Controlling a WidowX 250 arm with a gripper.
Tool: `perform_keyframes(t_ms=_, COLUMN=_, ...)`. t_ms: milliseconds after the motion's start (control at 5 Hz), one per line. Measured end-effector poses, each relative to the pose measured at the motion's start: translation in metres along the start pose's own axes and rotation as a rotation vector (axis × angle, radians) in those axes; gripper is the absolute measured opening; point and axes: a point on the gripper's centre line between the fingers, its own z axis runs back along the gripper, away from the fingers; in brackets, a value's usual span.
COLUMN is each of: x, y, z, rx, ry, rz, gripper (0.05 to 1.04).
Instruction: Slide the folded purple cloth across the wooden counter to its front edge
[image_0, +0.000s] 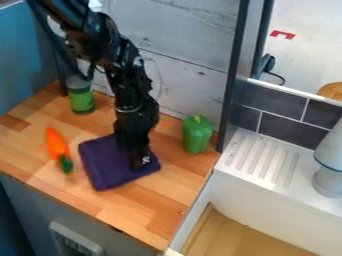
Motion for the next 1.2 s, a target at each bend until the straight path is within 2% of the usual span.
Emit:
perform_keyframes(t_ms=800, x=0.003, y=-0.071, z=-0.001, rx=-0.033, ry=-0.029, rz=-0.12, gripper=1.006)
perform_keyframes(t_ms=1200, x=0.006, y=-0.085, z=-0.001, rx=-0.033, ry=-0.034, rz=-0.125, gripper=1.006)
